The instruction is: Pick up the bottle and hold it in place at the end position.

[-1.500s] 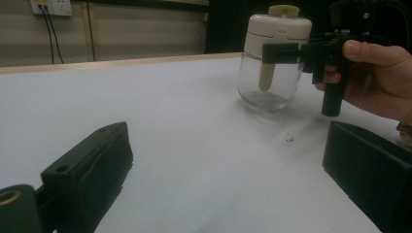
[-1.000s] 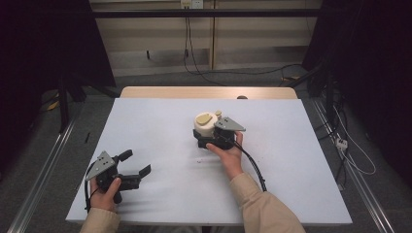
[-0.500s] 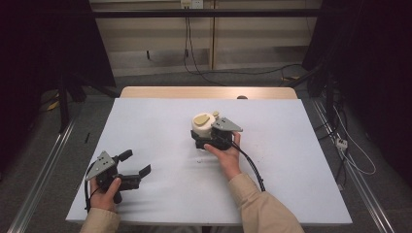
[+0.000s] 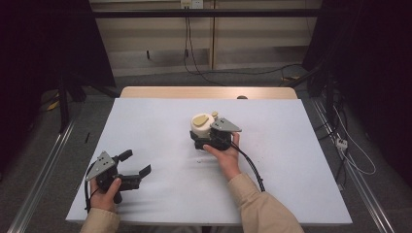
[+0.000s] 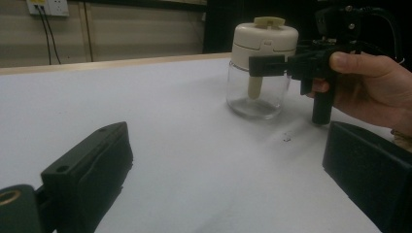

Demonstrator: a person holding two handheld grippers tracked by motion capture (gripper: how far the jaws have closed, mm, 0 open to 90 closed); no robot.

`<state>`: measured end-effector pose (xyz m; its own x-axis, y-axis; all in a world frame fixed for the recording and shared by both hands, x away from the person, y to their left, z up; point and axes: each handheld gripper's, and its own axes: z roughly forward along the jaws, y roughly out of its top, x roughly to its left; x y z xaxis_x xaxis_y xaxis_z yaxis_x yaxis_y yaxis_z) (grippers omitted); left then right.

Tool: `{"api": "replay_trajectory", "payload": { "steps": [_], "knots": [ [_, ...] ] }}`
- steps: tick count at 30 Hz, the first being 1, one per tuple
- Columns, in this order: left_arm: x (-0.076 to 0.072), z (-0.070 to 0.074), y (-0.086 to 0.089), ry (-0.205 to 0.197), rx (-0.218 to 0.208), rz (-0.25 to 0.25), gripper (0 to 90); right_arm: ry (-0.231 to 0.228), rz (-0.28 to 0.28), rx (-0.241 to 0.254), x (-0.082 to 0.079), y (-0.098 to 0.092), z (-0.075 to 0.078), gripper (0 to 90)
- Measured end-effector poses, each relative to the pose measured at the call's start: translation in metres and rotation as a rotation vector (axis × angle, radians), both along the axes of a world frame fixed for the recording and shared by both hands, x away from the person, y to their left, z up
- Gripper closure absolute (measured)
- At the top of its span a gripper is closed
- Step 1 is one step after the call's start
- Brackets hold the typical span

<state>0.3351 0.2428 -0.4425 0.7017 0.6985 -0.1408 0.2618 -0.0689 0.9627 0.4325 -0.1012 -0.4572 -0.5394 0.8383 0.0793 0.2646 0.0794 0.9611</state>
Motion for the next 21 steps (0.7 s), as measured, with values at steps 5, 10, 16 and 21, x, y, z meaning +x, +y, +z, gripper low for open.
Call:
{"api": "replay_trajectory", "payload": {
  "steps": [5, 10, 16, 21],
  "knots": [
    [-0.0003, -0.0005, -0.0018, 0.008, -0.005, -0.003, 3.4, 0.013, 0.011, -0.013, -0.0007, -0.0019, 0.0001, 6.7],
    [-0.0028, 0.0007, -0.0025, 0.014, -0.004, -0.011, 3.4, 0.03, 0.019, -0.018, -0.0021, -0.005, -0.0006, 6.5],
    [-0.0017, 0.0017, -0.0018, 0.01, -0.005, -0.006, 3.3, 0.034, 0.018, -0.023, -0.0018, -0.0051, -0.0006, 6.5],
    [-0.0013, 0.0027, -0.0044, 0.011, -0.003, -0.01, 3.3, 0.034, 0.017, -0.024, -0.002, -0.0052, -0.0007, 6.5]
  ]
}}
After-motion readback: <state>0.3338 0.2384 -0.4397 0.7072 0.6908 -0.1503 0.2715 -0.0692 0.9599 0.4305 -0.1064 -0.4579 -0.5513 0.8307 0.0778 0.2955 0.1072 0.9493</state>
